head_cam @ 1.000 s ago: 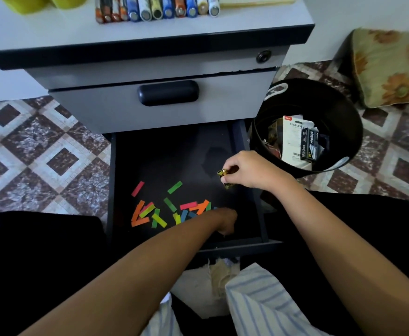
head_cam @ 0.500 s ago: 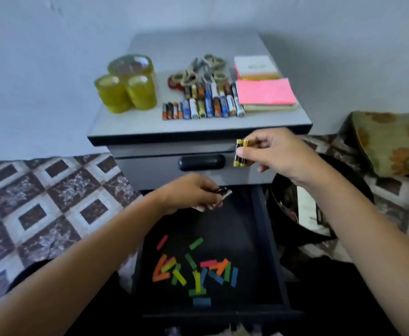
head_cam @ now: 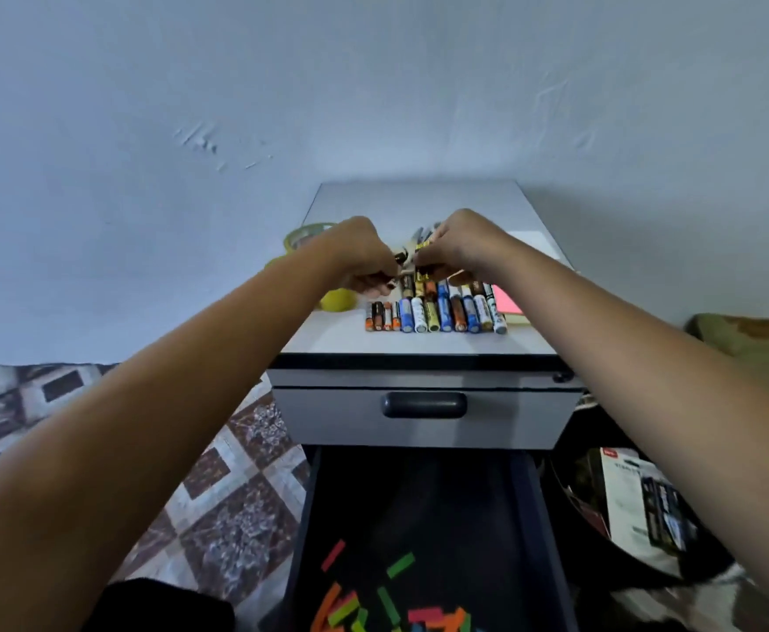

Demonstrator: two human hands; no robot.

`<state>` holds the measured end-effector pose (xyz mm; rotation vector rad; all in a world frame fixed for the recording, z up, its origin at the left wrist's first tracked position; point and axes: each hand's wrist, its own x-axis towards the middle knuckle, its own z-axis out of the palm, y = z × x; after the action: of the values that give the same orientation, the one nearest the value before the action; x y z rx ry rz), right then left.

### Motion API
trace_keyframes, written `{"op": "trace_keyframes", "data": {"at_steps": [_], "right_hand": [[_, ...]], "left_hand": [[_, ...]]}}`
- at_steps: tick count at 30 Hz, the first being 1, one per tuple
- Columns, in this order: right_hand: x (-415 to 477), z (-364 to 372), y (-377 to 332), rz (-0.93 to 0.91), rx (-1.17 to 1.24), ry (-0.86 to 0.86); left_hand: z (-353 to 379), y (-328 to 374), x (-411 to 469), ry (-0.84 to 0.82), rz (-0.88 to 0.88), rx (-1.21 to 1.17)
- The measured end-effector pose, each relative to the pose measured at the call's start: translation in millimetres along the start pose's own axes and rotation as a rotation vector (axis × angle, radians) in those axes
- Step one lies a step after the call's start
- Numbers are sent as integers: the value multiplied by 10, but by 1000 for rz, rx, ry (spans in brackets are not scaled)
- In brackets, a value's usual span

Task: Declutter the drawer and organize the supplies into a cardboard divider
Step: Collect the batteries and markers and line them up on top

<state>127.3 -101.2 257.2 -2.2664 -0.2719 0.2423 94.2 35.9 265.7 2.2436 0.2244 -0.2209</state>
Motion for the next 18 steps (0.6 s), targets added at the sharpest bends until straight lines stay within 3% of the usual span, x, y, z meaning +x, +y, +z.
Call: {"op": "trace_keyframes", "data": {"at_steps": [12,18], "right_hand": [[453,269,-104,123,-122,-188],[499,279,-60,160,-150,-210]], "left_hand": [[13,233,511,-85,-129,518],[91,231,571,-122,-138,614]]}}
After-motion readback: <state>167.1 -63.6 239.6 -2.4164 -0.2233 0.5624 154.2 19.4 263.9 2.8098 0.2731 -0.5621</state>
